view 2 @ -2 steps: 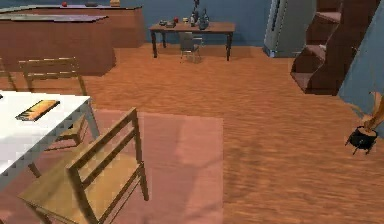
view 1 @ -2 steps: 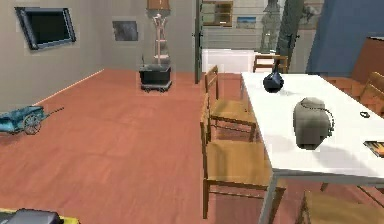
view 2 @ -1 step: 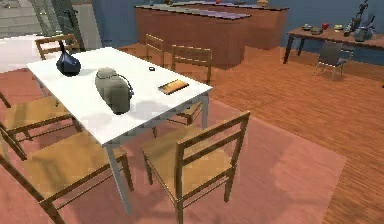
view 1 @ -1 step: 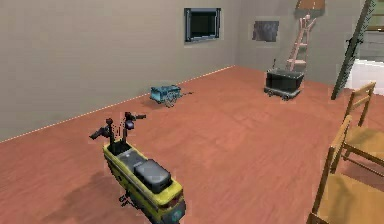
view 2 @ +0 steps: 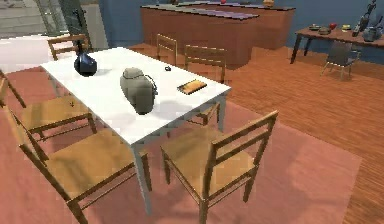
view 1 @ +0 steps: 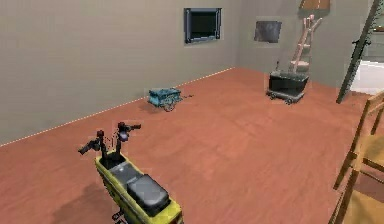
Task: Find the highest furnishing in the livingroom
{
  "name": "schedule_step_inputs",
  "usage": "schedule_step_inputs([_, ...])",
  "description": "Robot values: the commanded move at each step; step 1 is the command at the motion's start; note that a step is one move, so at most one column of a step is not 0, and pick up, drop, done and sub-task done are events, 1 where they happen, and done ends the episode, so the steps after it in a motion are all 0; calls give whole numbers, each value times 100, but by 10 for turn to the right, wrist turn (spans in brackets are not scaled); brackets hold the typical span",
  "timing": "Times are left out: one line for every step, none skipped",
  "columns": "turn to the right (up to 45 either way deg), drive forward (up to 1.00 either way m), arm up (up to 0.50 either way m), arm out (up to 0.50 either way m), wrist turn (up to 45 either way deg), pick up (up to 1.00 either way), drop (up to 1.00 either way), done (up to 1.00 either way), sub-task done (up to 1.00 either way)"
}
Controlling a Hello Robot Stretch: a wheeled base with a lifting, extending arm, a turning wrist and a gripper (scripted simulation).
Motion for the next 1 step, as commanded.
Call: schedule_step_inputs([-450,0,0,0,0,0,0,0,0])
